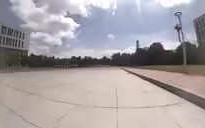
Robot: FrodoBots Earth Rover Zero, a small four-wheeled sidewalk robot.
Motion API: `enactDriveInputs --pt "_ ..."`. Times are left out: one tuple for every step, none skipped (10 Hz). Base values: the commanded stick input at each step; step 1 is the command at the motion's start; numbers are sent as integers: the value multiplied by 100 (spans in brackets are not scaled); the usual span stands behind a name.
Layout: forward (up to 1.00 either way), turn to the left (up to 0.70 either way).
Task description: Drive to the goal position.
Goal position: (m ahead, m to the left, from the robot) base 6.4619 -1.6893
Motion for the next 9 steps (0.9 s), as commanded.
enactDriveInputs --pt "70 0" --pt "70 -26" --pt "70 -19" --pt "70 0" --pt "70 0" --pt "70 0" --pt "70 0" --pt "70 0" --pt "70 0"
